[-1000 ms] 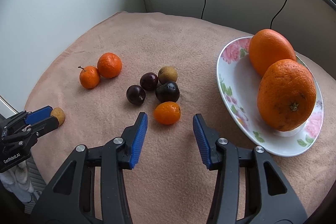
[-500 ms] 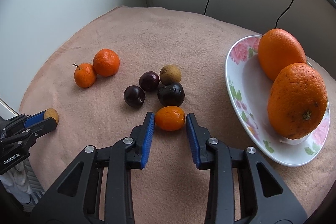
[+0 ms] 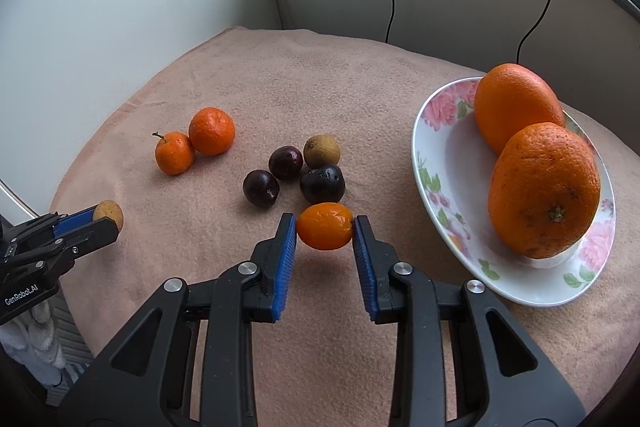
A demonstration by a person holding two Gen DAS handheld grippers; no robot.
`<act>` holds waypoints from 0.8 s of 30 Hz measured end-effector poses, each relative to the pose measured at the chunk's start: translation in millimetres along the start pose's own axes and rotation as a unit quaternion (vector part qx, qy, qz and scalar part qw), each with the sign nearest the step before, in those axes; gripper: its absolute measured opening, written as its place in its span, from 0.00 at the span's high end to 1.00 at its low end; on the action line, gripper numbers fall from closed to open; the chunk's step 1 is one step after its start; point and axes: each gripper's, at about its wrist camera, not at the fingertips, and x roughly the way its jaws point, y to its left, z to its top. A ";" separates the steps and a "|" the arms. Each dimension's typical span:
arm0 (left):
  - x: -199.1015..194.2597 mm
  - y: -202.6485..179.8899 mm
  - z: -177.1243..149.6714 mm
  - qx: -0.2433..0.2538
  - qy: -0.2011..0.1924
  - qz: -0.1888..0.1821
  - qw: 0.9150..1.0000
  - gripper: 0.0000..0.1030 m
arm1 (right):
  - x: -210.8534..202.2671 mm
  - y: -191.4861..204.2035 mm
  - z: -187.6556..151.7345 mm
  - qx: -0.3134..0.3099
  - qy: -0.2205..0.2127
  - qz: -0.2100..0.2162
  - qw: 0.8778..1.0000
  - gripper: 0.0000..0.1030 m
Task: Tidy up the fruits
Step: 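Carry the kumquat to the plate rim with the right gripper while the left carries the kiwi toward the plate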
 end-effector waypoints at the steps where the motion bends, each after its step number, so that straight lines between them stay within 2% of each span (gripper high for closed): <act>1: 0.6 -2.1 1.7 0.000 0.000 -0.005 1.000 0.74 | -3.8 -1.7 -0.6 0.003 -0.003 0.001 1.000 0.71; 13: 8.3 -49.2 26.6 0.033 -0.013 -0.062 0.997 0.74 | -55.7 -28.2 -11.6 0.030 -0.042 -0.001 0.999 0.71; 24: 28.2 -95.8 48.5 0.081 -0.014 -0.092 0.992 0.74 | -88.5 -71.5 -21.6 0.067 -0.069 -0.037 0.995 0.71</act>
